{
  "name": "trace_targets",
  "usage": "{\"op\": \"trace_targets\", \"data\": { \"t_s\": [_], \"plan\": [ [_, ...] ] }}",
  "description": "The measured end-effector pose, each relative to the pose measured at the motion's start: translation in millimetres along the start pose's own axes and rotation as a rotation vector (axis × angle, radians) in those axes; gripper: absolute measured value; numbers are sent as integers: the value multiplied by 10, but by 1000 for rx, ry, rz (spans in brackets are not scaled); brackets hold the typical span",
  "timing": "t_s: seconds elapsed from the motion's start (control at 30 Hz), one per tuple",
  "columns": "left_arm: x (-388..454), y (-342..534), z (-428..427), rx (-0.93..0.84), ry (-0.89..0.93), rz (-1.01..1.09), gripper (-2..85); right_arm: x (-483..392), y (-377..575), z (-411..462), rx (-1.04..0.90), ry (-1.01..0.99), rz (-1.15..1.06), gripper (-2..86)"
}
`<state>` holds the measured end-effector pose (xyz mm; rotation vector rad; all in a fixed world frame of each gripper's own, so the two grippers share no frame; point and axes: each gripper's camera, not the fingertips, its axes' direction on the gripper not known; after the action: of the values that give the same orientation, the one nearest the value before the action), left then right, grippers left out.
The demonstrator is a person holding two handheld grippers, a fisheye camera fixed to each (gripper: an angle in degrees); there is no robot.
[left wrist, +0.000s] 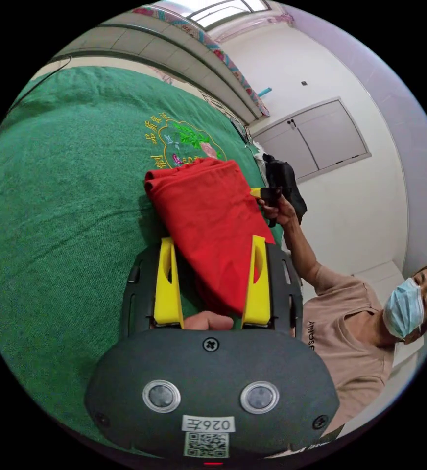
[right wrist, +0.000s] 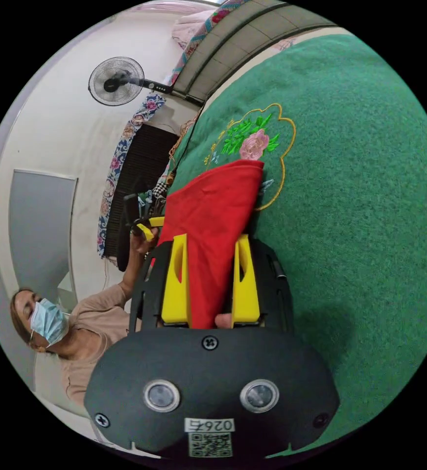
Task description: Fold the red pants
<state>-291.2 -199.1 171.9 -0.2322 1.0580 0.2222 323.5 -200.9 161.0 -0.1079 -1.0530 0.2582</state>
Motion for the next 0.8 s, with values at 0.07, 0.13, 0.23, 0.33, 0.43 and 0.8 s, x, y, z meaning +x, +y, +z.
{"op": "trace_targets", "data": {
  "t_s": [0.07, 0.13, 0.23, 0.33, 0.43, 0.8],
  "plan": [
    [58, 56, -5, 15, -21, 22, 177, -88, -5, 113, 7, -31, -4, 91],
    [77, 120, 45, 26, 26, 32, 154, -223, -5, 347, -16, -64, -10, 81],
    [31, 193, 195, -37, 137, -20, 97, -451, 18, 491, -25, -2, -25, 47],
    [31, 329, 108, -27, 196, -68, 77, -742, 63, 571, -32, 17, -63, 18],
    [354, 476, -14, -15, 84, -4, 69, -1266, 144, 682, -46, 180, -153, 9],
    [2907, 2252, -1562, 356, -675, 399, 64, -4506, 841, 1476, 190, 656, -761, 5]
  ]
}}
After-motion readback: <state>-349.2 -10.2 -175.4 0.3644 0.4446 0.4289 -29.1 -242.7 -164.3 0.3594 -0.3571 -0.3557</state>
